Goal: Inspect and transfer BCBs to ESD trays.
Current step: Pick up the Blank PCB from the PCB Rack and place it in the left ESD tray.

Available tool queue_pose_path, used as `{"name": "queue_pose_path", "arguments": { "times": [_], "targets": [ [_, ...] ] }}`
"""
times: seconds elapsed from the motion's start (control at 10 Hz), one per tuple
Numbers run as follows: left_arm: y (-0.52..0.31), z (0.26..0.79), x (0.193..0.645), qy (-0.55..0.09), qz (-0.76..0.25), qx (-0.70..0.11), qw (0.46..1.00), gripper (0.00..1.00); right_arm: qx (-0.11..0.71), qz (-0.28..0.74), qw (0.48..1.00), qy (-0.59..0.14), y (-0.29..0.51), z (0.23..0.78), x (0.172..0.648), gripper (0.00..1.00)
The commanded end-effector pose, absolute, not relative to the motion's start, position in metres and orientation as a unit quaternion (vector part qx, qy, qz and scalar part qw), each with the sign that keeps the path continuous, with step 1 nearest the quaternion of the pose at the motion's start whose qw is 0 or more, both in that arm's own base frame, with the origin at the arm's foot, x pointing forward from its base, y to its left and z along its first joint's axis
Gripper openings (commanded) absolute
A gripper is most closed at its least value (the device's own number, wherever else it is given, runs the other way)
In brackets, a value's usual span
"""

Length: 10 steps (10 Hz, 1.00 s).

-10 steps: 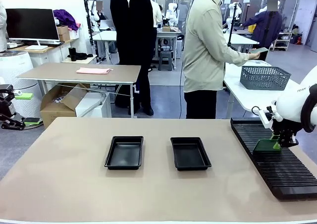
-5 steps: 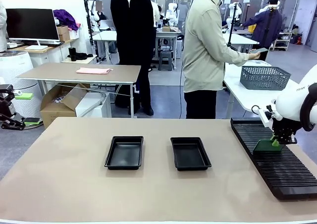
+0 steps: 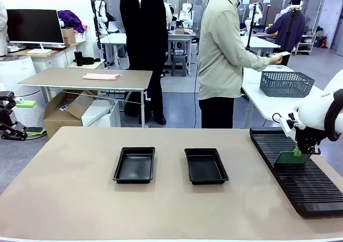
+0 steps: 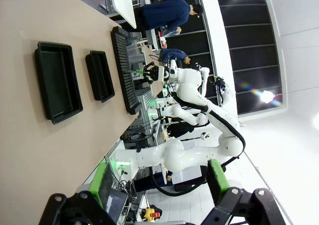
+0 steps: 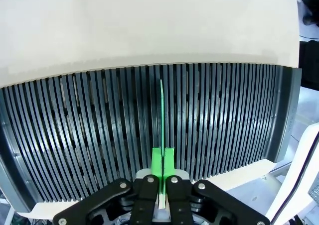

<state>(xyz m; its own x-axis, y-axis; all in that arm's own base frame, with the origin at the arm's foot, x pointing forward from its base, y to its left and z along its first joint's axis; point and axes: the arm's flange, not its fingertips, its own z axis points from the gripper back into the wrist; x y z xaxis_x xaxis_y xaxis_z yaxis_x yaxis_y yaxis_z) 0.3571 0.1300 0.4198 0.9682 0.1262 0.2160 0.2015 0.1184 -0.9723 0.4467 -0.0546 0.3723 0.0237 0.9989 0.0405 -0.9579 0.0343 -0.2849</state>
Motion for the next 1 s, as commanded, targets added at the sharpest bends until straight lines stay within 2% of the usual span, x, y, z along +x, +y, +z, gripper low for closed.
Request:
{"name": "queue_pose_path", "arguments": {
  "times": [0.0, 0.2, 0.3, 0.9],
  "targets": [
    [0.130, 0.421, 0.358, -0.127, -0.024, -0.665, 0.735, 1.00, -0.072, 0.681, 0.720, -0.114, -0.058, 0.360, 0.446, 0.00],
    [0.130, 0.421, 0.358, -0.127, -0.024, -0.665, 0.735, 1.00, -0.074, 0.669, 0.730, -0.115, -0.059, 0.360, 0.447, 0.00],
    [0.130, 0.421, 0.358, -0.127, -0.024, -0.665, 0.735, 1.00, -0.089, 0.689, 0.710, -0.115, -0.055, 0.372, 0.447, 0.00],
    [0.130, 0.421, 0.358, -0.127, -0.024, -0.665, 0.735, 1.00, -0.089, 0.689, 0.710, -0.115, -0.055, 0.372, 0.447, 0.00]
  ]
}}
